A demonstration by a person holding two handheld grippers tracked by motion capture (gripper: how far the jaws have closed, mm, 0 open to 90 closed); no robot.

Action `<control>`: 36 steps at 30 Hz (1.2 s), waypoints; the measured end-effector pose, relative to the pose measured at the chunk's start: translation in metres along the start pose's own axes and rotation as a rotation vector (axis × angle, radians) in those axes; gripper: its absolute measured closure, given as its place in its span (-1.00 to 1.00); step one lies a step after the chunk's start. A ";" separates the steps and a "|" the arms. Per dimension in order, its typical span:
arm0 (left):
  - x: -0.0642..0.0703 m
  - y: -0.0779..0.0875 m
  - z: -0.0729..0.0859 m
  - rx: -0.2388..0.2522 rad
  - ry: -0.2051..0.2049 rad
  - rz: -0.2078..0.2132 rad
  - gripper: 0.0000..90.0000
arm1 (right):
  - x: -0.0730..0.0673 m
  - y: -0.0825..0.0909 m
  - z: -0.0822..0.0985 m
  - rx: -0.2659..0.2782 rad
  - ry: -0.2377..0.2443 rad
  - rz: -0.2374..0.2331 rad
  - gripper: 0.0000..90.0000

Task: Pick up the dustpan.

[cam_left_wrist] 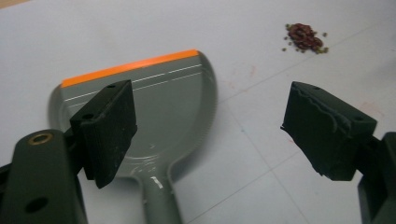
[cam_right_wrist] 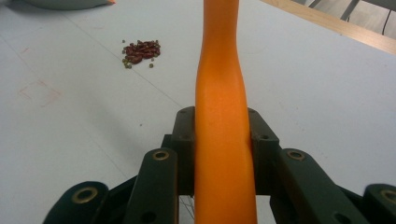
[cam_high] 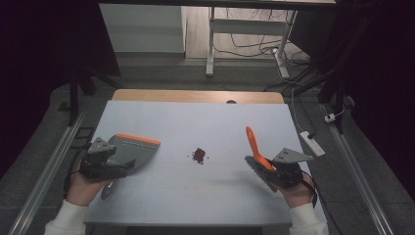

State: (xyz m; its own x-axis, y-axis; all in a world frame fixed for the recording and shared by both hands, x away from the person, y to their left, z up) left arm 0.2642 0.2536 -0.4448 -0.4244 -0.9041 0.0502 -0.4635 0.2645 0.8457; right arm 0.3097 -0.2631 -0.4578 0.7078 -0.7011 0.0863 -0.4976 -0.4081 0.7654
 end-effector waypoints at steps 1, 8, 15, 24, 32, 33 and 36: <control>0.000 0.000 0.000 0.000 0.000 0.000 -0.60 | 0.000 0.000 0.000 0.000 0.003 0.002 0.56; -0.016 0.005 0.010 -0.034 0.067 -0.038 -0.61 | 0.000 0.002 0.001 0.002 0.008 0.006 0.56; -0.029 -0.005 0.021 -0.083 0.126 -0.082 -0.62 | -0.001 -0.001 0.002 -0.005 0.008 0.012 0.56; -0.034 -0.026 0.027 -0.162 0.162 -0.087 -0.62 | -0.002 -0.003 0.002 -0.009 0.011 0.006 0.56; -0.035 -0.046 0.032 -0.251 0.180 -0.060 -0.65 | -0.001 -0.002 0.003 -0.008 0.008 0.010 0.56; -0.035 -0.047 0.033 -0.256 0.183 -0.056 -0.65 | -0.001 -0.002 0.003 -0.008 0.008 0.010 0.56; -0.034 -0.051 0.034 -0.269 0.185 -0.049 -0.64 | -0.001 -0.002 0.003 -0.007 0.011 0.010 0.56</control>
Point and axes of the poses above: each handheld gripper's, and its own axes: y roughly backward along the jaws, z roughly out of its underside, x roughly to its right, the point moved 1 cm from there along -y, roughly forward along the jaws, and after that the axes turned 14 degrees about -x, right-handed, at the moved point
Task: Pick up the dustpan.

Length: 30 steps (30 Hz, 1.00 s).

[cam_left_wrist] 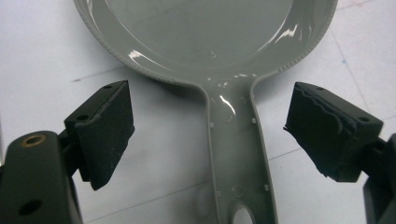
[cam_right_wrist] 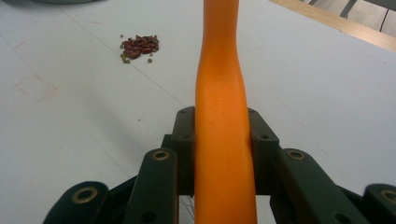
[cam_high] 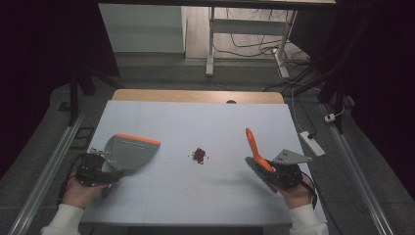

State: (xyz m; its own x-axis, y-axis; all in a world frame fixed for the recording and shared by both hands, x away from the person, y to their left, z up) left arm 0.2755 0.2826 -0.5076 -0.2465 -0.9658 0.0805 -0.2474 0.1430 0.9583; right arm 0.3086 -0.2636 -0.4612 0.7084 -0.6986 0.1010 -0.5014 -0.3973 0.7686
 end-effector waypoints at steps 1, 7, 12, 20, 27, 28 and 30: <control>0.001 -0.004 0.000 -0.016 0.009 0.010 -0.64 | 0.000 0.000 0.000 -0.001 -0.003 -0.001 0.56; 0.001 -0.013 -0.002 -0.049 0.016 0.032 -0.61 | 0.000 0.000 0.000 -0.001 -0.004 -0.001 0.56; 0.001 -0.017 -0.004 -0.034 0.015 0.042 -0.46 | 0.000 -0.002 0.001 -0.005 0.005 -0.003 0.56; 0.000 -0.024 -0.004 -0.030 0.017 0.089 -0.20 | 0.000 -0.001 0.000 -0.001 0.007 -0.002 0.56; 0.000 -0.027 -0.005 -0.031 0.016 0.106 0.01 | 0.001 0.000 0.001 -0.001 0.003 -0.001 0.56; 0.000 -0.027 -0.005 -0.026 0.015 0.107 0.07 | 0.001 0.000 0.001 -0.001 0.004 -0.001 0.56; -0.001 -0.027 -0.005 -0.022 0.019 0.110 0.22 | 0.001 0.000 0.002 -0.002 0.005 -0.002 0.56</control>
Point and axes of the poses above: each handheld gripper's, and its own axes: y roughly backward along the jaws, z roughly out of its underside, x roughly to its right, the point moved 1 cm from there along -y, roughly forward along the jaws, and after that the axes turned 14 degrees about -x, right-handed, at the moved point
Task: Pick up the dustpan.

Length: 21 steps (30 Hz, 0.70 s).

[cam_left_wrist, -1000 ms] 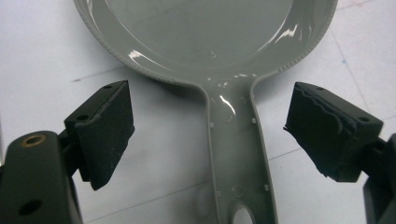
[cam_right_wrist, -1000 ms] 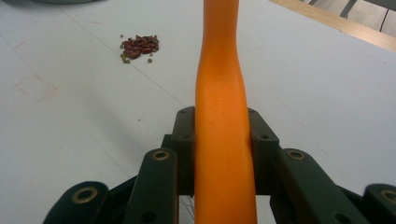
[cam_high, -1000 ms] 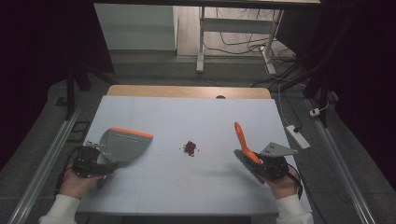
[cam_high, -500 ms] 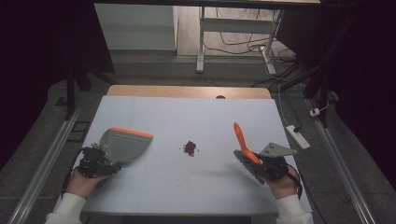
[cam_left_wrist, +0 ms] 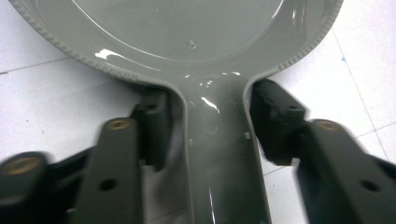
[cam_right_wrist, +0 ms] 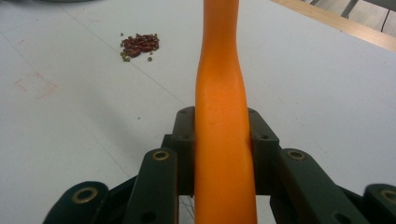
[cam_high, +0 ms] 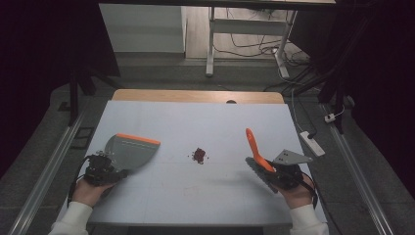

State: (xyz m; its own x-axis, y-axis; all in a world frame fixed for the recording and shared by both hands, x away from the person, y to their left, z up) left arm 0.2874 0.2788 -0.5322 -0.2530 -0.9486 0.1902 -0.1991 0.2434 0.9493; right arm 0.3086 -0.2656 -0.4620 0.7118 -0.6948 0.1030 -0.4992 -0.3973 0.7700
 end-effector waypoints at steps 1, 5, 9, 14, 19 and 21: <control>-0.001 0.000 0.000 0.002 0.003 0.009 0.26 | 0.000 0.000 0.000 0.000 0.000 0.000 0.56; -0.005 0.000 0.002 0.018 0.015 0.034 0.36 | 0.001 0.001 0.000 0.001 -0.006 0.001 0.56; -0.007 0.001 0.002 0.025 0.016 0.040 0.38 | 0.001 0.001 0.001 0.002 -0.006 0.001 0.56; -0.008 0.001 0.001 0.027 0.019 0.042 0.38 | 0.002 0.000 0.001 0.002 -0.005 0.001 0.56; -0.008 0.002 0.002 0.039 0.004 0.046 0.38 | 0.001 0.000 0.001 0.000 -0.004 -0.001 0.56; -0.008 0.005 0.002 0.059 -0.002 0.049 0.39 | 0.001 0.000 0.000 0.001 -0.002 0.000 0.56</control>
Point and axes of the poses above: each handheld gripper's, and its own axes: y roughly backward along the jaws, z roughly out of its underside, x roughly to its right, the point moved 1 cm from there along -y, roughly forward along the jaws, and after that the axes turned 14 degrees about -x, right-handed, at the moved point
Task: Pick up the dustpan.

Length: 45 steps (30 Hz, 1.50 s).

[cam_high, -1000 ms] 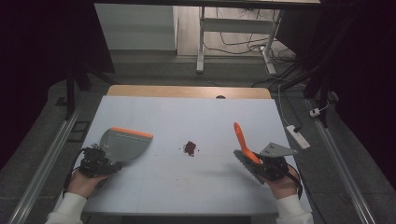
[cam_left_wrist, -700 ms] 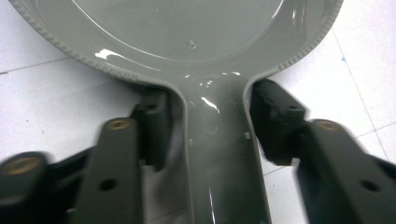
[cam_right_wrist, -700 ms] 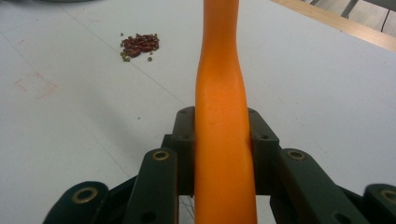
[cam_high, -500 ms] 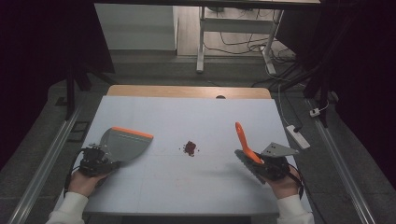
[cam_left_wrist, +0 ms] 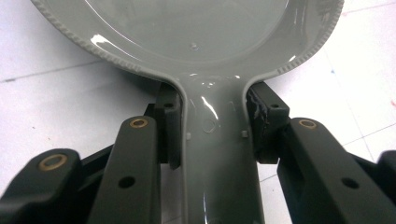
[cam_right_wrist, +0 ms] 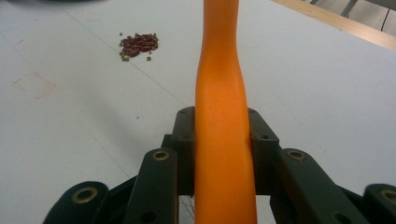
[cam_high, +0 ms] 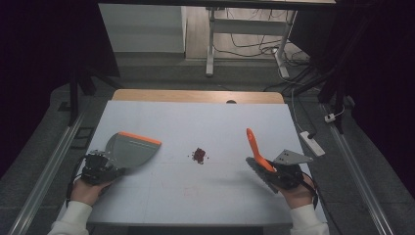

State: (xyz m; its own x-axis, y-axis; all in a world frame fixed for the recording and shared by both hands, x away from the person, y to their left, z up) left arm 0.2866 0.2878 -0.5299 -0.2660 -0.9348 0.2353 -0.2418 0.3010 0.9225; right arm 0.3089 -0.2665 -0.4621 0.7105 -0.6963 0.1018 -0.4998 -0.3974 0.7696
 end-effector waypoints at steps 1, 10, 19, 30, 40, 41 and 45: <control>0.000 0.000 0.000 0.000 0.000 0.000 0.39 | 0.000 0.000 0.000 0.000 0.000 -0.001 0.56; -0.001 0.007 0.002 0.070 -0.039 0.011 0.39 | 0.000 0.001 0.000 0.005 0.000 0.003 0.56; -0.008 0.017 0.006 0.137 -0.070 0.022 0.39 | -0.004 -0.001 -0.003 0.006 0.011 0.001 0.56; -0.020 0.029 0.013 0.207 -0.116 0.045 0.39 | -0.002 -0.003 -0.006 0.016 0.009 -0.001 0.56; -0.017 0.041 0.021 0.265 -0.233 0.086 0.39 | -0.003 -0.005 -0.012 0.025 0.006 -0.002 0.56; -0.017 0.041 0.022 0.266 -0.242 0.088 0.39 | -0.003 -0.006 -0.012 0.027 0.008 -0.003 0.56; -0.015 0.044 0.022 0.273 -0.275 0.102 0.39 | -0.002 -0.006 -0.014 0.033 0.006 -0.003 0.56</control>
State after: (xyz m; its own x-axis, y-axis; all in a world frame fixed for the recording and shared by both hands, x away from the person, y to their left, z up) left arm 0.2592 0.3196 -0.5001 -0.5321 -0.8236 0.1963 -0.4307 0.4629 0.7747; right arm 0.3179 -0.2546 -0.4578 0.7148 -0.6916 0.1035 -0.5138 -0.4191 0.7486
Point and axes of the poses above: each handheld gripper's, and its own axes: y roughly backward along the jaws, z roughly out of its underside, x roughly to its right, the point moved 1 cm from there along -y, roughly forward along the jaws, and after that the axes turned 14 degrees about -x, right-handed, at the moved point
